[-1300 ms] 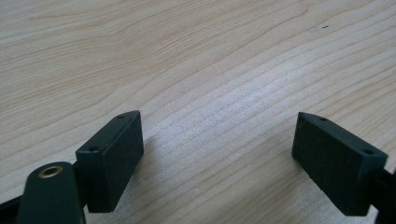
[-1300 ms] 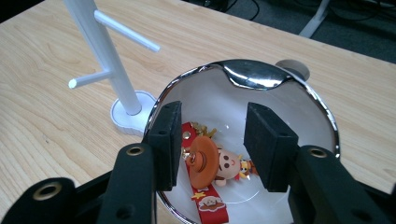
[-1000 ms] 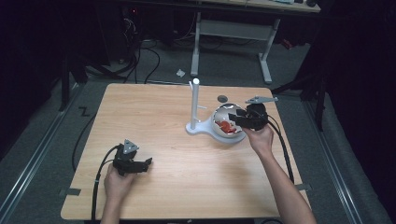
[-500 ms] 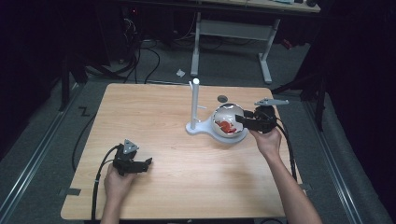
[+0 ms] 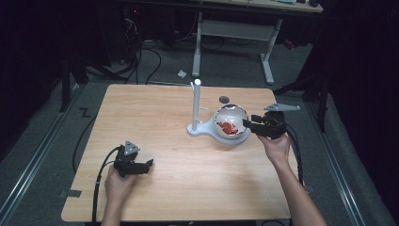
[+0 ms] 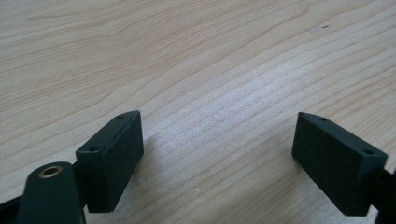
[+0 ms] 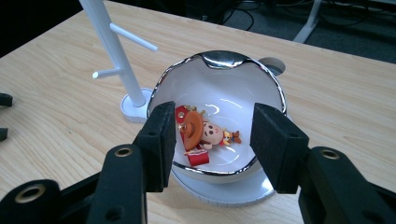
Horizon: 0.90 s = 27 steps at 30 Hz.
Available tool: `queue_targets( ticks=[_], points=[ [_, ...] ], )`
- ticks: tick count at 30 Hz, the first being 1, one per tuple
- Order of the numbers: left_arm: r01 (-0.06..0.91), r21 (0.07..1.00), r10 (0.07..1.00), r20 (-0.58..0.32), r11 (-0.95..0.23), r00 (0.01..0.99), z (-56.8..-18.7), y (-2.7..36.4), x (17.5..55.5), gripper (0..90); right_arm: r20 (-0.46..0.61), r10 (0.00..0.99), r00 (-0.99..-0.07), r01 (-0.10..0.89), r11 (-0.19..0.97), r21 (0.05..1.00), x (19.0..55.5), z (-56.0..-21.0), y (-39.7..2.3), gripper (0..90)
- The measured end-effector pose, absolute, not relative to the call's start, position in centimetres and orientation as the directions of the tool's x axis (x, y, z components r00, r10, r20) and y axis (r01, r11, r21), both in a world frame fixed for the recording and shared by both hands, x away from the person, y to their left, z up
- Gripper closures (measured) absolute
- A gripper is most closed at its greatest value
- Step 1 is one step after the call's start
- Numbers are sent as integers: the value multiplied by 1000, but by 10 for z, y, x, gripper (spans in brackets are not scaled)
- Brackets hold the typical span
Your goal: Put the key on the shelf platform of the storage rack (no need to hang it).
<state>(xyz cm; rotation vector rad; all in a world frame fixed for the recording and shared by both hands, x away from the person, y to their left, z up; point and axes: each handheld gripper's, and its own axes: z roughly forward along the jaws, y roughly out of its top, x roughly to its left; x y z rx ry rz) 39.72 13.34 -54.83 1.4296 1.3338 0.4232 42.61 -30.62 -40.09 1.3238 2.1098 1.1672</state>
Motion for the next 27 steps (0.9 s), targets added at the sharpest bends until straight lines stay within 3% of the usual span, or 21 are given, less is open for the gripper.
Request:
queue_targets(
  ticks=[27],
  points=[
    [483, 849, 867, -393, 214, 306, -548, 133, 397, 168, 136, 883, -450, 537, 145, 831, 383, -401, -334, 476]
  ],
)
